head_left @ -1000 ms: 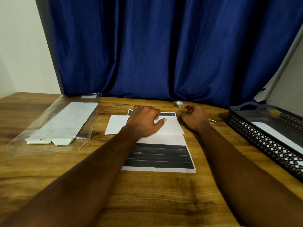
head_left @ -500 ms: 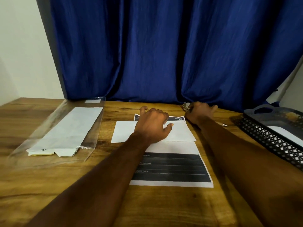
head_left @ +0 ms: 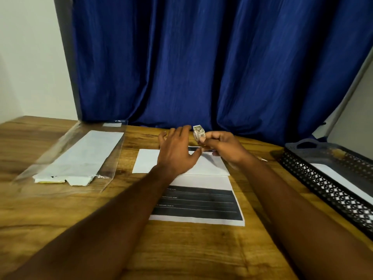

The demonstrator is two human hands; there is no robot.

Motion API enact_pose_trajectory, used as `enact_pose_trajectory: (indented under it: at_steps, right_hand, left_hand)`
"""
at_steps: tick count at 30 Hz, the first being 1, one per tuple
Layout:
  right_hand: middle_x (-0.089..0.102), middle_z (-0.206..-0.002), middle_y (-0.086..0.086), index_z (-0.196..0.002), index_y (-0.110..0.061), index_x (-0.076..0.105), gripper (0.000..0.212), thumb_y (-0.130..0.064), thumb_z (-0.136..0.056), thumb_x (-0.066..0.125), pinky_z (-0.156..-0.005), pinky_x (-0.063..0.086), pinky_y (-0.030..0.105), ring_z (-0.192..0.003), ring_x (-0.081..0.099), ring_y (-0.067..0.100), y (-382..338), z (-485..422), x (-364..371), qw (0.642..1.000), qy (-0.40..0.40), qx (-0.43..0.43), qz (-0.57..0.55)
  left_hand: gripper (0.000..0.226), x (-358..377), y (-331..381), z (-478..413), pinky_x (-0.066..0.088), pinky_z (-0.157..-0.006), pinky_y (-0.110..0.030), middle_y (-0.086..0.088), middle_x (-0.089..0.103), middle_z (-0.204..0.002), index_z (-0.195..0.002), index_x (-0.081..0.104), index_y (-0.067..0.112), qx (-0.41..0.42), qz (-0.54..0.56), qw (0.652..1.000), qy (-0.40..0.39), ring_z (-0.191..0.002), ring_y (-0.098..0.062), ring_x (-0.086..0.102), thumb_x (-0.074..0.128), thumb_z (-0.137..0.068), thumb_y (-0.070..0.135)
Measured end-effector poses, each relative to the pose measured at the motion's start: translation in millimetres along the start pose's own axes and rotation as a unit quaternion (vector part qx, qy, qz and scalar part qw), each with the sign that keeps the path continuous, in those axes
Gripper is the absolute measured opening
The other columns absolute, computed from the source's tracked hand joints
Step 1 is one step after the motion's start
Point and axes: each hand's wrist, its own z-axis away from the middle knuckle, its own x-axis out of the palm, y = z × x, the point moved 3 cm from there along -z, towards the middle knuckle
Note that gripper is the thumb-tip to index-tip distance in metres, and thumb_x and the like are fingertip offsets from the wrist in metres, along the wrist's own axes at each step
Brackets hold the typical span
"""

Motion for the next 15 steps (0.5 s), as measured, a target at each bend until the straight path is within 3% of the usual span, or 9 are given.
enact_pose_trajectory:
  at_steps: [3, 6, 10, 15]
  right_hand:
    - [0.072, -0.097, 0.013, -0.119, 0.003, 0.072, 0.025, -0.015, -0.105, 0.062, -0.071, 0.05, 0.018, -0.079, 0.069, 0.008, 9.2, 14.2, 8.4, 0.996, -0.022, 0.03, -0.075]
    - [0.073, -0.097, 0.01, -0.116, -0.004, 0.075, 0.023, -0.019, -0.106, 0.06, -0.076, 0.041, 0.03, -0.091, 0.069, 0.018, 16.9, 20.0, 11.3, 0.992, -0.025, 0.054, -0.113]
    - [0.076, -0.099, 0.006, -0.114, -0.013, 0.076, 0.02, -0.022, -0.106, 0.061, -0.073, 0.04, 0.031, -0.095, 0.067, 0.023, 20.7, 22.9, 10.0, 0.991, -0.042, 0.052, -0.113]
    - [0.079, -0.106, 0.003, -0.124, -0.022, 0.071, 0.024, -0.031, -0.105, 0.06, -0.072, 0.041, 0.033, -0.097, 0.069, 0.023, 17.0, 22.4, 0.5, 0.992, 0.023, 0.061, -0.11]
  left_hand:
    - [0.067, 0.2, -3.2, 6.2, 0.026, -0.114, -0.052, 0.005, 0.063, -0.136, -0.143, 0.047, 0.027, -0.002, 0.087, 0.996, 0.003, -0.129, -0.018, 0.053, 0.07, -0.087, 0.054]
    - [0.052, 0.1, -2.0, 9.9, 0.03, -0.111, -0.05, 0.011, 0.068, -0.125, -0.133, 0.057, 0.032, -0.021, 0.15, 0.988, -0.005, -0.122, -0.014, 0.057, 0.07, -0.087, 0.052]
    - [0.049, 2.4, -4.2, 12.6, 0.042, -0.106, -0.053, 0.016, 0.071, -0.114, -0.125, 0.065, 0.033, -0.036, 0.217, 0.975, -0.019, -0.11, -0.01, 0.063, 0.065, -0.085, 0.06]
    - [0.053, 1.5, -6.9, 13.1, 0.04, -0.107, -0.052, 0.013, 0.071, -0.12, -0.129, 0.064, 0.032, -0.032, 0.179, 0.983, -0.008, -0.113, -0.011, 0.061, 0.074, -0.086, 0.06]
